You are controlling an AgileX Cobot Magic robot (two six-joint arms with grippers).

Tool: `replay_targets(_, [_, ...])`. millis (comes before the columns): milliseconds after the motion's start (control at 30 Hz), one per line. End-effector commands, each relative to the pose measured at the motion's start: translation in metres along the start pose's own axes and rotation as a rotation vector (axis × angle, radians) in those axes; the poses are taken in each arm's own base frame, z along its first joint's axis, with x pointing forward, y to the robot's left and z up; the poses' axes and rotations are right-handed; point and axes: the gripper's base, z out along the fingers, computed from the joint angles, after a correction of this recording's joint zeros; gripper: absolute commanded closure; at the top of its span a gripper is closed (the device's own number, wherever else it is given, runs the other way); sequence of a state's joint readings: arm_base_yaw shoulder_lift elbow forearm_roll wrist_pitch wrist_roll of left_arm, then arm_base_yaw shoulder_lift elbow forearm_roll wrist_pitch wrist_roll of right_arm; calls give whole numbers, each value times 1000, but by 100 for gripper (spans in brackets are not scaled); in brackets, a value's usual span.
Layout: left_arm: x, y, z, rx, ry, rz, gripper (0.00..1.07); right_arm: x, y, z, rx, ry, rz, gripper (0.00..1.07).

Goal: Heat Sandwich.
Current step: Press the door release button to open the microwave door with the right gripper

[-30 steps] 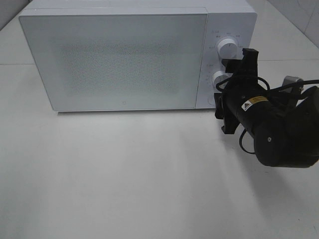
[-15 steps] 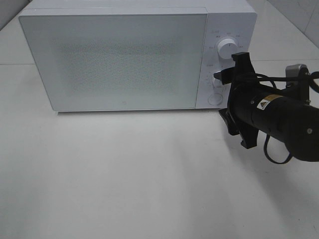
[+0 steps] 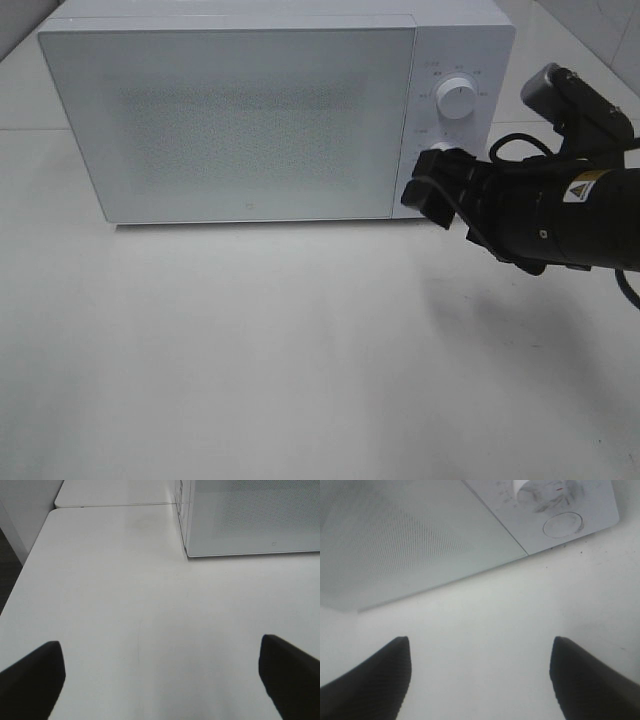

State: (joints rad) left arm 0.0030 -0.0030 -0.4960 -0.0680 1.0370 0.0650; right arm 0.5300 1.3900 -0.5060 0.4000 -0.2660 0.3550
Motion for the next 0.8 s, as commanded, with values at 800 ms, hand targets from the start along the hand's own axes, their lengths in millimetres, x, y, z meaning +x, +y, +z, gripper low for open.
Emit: replay_targets(800, [2,-1,-3,-2,-32,-1,7,3,0,-108,32,332,-627,31])
